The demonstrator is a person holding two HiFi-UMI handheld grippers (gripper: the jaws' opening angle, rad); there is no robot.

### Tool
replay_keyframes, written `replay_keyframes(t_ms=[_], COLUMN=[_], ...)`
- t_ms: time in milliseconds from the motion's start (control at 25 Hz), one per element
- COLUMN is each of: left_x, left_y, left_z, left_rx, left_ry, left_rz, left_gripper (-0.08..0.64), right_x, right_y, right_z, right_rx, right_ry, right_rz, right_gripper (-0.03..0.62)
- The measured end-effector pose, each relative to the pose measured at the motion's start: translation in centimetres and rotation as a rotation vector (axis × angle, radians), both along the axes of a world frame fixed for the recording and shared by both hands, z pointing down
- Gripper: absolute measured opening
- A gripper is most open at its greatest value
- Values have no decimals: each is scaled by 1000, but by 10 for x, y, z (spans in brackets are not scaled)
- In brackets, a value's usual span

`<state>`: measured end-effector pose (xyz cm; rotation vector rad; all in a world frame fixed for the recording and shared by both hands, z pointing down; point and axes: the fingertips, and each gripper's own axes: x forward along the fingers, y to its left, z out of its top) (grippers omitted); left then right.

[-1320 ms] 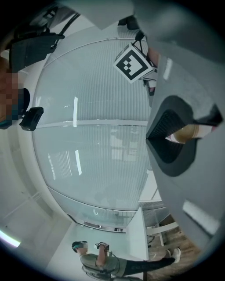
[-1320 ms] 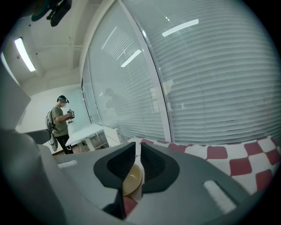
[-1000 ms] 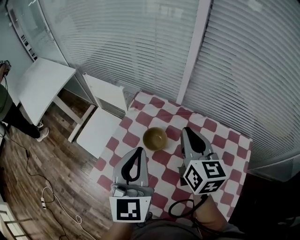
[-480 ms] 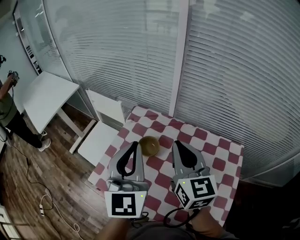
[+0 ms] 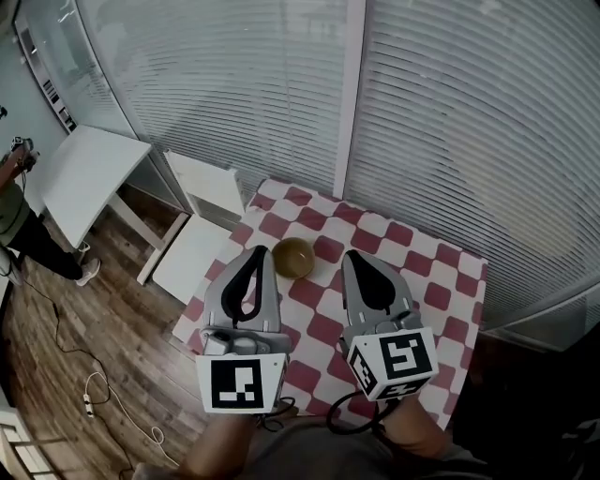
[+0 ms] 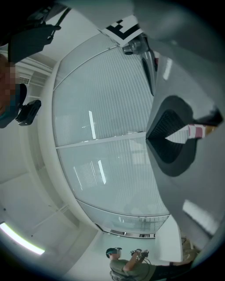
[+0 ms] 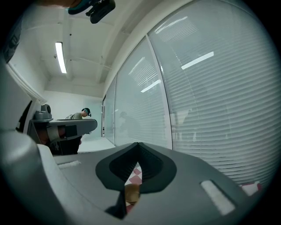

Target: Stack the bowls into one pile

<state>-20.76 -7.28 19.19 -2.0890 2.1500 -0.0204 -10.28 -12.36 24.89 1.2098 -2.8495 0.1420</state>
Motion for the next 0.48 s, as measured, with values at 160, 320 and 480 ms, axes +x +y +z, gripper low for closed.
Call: replay_keyframes(t_ms=[160, 320, 480], left_x=[2, 3, 2], left_y=[1, 3, 4], left_z=[-1, -1, -1], left_rx=[1, 3, 5], left_ry=[1, -2, 1], left_rz=[9, 13, 12], left_gripper=[0, 0, 0], right_x=[0, -1, -2], right_y=[5, 7, 8], right_z=[-1, -3, -4], right_rx=[11, 21, 30], right_ry=[17, 13, 4], right_rz=[-7, -16, -21], right_gripper=[25, 25, 25])
